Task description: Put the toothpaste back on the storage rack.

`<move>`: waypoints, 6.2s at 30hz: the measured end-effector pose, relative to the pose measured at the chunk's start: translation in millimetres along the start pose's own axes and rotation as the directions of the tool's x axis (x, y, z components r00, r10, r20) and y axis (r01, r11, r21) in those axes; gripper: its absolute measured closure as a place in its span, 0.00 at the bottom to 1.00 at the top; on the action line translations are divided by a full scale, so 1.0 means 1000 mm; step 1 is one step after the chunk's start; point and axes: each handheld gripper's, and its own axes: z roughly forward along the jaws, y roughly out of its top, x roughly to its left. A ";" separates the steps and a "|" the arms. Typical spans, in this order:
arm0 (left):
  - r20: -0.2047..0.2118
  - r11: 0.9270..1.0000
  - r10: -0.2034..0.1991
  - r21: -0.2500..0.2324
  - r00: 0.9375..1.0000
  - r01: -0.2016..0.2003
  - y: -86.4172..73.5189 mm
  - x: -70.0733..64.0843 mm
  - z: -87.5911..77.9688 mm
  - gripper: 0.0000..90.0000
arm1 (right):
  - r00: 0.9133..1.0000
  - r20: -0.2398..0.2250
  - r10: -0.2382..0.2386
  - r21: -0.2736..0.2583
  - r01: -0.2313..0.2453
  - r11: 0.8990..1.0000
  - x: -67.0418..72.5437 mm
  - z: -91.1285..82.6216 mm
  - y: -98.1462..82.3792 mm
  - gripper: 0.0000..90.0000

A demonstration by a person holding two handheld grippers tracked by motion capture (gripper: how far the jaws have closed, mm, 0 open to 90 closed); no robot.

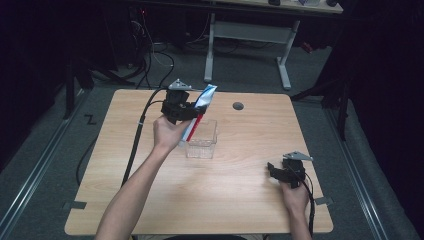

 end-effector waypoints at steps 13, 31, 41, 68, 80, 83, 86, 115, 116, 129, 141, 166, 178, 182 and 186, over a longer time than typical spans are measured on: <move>-0.001 1.000 -0.010 -0.009 1.000 0.010 0.008 0.002 0.020 0.80 | 1.000 0.000 0.000 0.000 0.000 1.000 0.000 0.000 0.000 0.35; -0.019 0.999 -0.031 -0.014 0.999 0.031 0.006 0.011 0.049 0.79 | 1.000 0.000 0.003 0.001 -0.003 1.000 0.000 0.000 0.000 0.35; -0.032 1.000 -0.027 0.006 0.999 0.027 -0.003 0.013 0.058 0.79 | 1.000 0.001 0.003 -0.001 -0.003 1.000 0.000 0.000 0.000 0.35; -0.050 0.999 -0.012 0.051 0.999 0.014 -0.016 0.019 0.068 0.78 | 1.000 0.001 0.001 -0.001 -0.001 1.000 0.000 0.000 0.000 0.35; -0.050 0.998 -0.007 0.068 0.999 0.011 -0.021 0.019 0.070 0.78 | 1.000 0.001 0.001 -0.001 -0.001 1.000 0.000 0.000 0.000 0.35; -0.050 0.998 -0.005 0.069 0.999 0.009 -0.022 0.019 0.070 0.78 | 1.000 0.001 0.001 -0.001 -0.001 1.000 0.000 0.000 0.000 0.35; -0.051 0.997 -0.009 0.072 0.999 0.012 -0.023 0.020 0.070 0.78 | 1.000 0.001 0.001 -0.001 -0.001 1.000 0.000 0.000 0.000 0.35; -0.058 0.995 -0.014 0.098 0.998 0.020 -0.037 0.023 0.062 0.77 | 1.000 0.001 0.001 -0.001 -0.001 1.000 0.000 0.000 0.000 0.35; -0.057 0.995 -0.015 0.098 0.998 0.021 -0.038 0.023 0.062 0.77 | 1.000 0.001 0.001 -0.001 -0.001 1.000 0.000 0.000 0.000 0.35; -0.074 0.995 -0.022 0.097 0.997 0.030 -0.044 0.024 0.053 0.78 | 1.000 0.001 0.001 -0.001 -0.001 1.000 0.000 0.000 0.000 0.35; -0.090 0.993 -0.055 0.101 0.994 0.064 -0.053 0.027 0.047 0.77 | 1.000 0.002 0.001 -0.001 -0.001 1.000 0.000 0.000 0.000 0.35; -0.115 0.988 -0.107 0.101 0.988 0.119 -0.063 0.029 0.046 0.76 | 1.000 0.002 0.001 -0.001 -0.001 1.000 0.000 0.000 0.000 0.35; -0.140 0.988 -0.118 0.084 0.983 0.130 -0.067 0.033 0.041 0.73 | 1.000 0.002 0.001 -0.001 -0.001 1.000 0.000 0.000 0.000 0.35; -0.149 0.988 -0.120 0.077 0.982 0.132 -0.067 0.035 0.040 0.73 | 1.000 0.002 0.001 -0.001 -0.001 1.000 0.000 0.000 0.000 0.35; -0.146 0.987 -0.130 0.073 0.981 0.142 -0.068 0.036 0.039 0.73 | 1.000 0.002 0.001 -0.001 -0.001 1.000 0.000 0.000 0.000 0.35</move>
